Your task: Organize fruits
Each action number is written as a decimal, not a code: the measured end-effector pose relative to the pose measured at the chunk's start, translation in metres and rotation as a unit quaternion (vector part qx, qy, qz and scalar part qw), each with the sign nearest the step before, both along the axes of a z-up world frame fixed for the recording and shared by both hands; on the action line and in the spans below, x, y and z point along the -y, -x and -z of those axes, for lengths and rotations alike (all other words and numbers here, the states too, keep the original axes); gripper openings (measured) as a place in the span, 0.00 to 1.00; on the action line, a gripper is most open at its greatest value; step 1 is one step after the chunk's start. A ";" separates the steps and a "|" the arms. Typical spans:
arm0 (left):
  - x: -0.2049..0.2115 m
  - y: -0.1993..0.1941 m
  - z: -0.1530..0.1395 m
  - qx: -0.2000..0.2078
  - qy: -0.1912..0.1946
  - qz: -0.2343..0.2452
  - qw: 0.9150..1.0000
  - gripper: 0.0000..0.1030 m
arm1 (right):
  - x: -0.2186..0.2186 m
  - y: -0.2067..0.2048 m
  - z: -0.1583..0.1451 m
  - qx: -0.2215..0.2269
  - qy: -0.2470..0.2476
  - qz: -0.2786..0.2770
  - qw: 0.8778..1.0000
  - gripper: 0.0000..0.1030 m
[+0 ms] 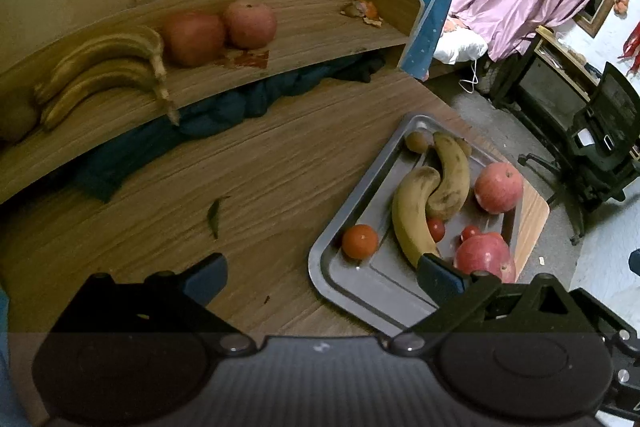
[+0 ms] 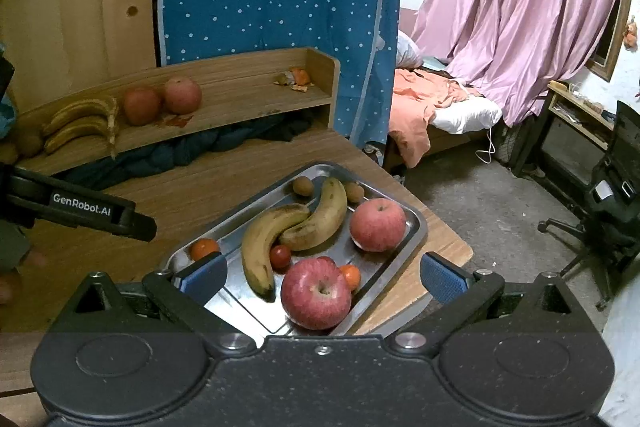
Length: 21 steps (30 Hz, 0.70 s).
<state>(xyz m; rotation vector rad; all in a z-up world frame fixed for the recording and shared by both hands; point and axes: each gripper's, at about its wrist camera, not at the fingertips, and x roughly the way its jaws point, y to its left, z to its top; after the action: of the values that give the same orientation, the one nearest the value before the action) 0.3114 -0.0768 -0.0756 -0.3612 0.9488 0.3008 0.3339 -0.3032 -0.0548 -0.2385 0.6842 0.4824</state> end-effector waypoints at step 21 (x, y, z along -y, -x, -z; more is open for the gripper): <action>0.036 0.099 -0.038 0.024 -0.056 0.005 0.998 1.00 | 0.032 0.107 -0.024 0.045 -0.058 0.011 0.997 0.99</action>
<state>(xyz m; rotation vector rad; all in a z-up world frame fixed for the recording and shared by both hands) 0.2127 -0.1132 -0.0375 -0.2605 0.8833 0.3332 0.2265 -0.3350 -0.0310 -0.1433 0.5683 0.4864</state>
